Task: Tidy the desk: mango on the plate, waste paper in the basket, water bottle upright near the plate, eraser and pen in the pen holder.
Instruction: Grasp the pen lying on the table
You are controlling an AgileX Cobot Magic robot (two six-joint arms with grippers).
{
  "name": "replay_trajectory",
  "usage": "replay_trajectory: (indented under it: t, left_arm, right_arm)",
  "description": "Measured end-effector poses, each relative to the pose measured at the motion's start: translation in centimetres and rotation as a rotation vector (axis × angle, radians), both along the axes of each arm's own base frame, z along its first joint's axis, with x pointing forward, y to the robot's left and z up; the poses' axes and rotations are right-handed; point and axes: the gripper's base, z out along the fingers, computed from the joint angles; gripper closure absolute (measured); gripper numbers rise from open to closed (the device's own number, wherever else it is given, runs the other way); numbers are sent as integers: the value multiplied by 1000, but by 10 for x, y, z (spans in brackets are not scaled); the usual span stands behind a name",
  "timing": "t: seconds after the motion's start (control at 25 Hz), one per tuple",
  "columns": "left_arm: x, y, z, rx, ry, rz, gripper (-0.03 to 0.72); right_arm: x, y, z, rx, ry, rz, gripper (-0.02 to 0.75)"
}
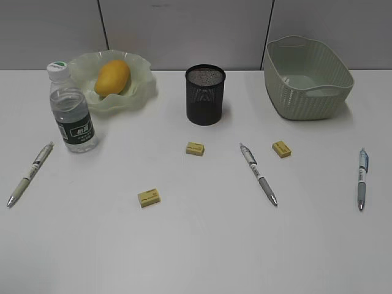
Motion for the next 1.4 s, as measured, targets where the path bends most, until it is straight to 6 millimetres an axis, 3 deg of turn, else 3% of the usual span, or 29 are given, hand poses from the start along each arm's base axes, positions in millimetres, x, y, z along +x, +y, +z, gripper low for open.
replay_trajectory:
  t: [0.12,0.28,0.4,0.6,0.8,1.04,1.4]
  left_arm:
    - [0,0,0,1,2,0,207]
    - [0,0,0,2,6,0,207]
    - [-1,0,-1,4,11,-1,207]
    - [-1,0,-3,7,21,-1,207]
    - [-1,0,-3,8,23,-1,207]
    - [-1,0,-3,9,25,-2,207]
    - [-1,0,-3,9,26,-3,207]
  right_arm:
    - [5,-1,-2,10,29,-27,201]
    - [25,1,-8,18,138,-56,225]
    - [51,5,-7,11,226,-64,239]
    - [111,13,-18,-16,410,-70,243]
    - [174,21,-47,-34,586,-88,243]
    - [228,16,-81,-38,737,-152,243]
    - [264,-1,-117,-53,793,-212,246]
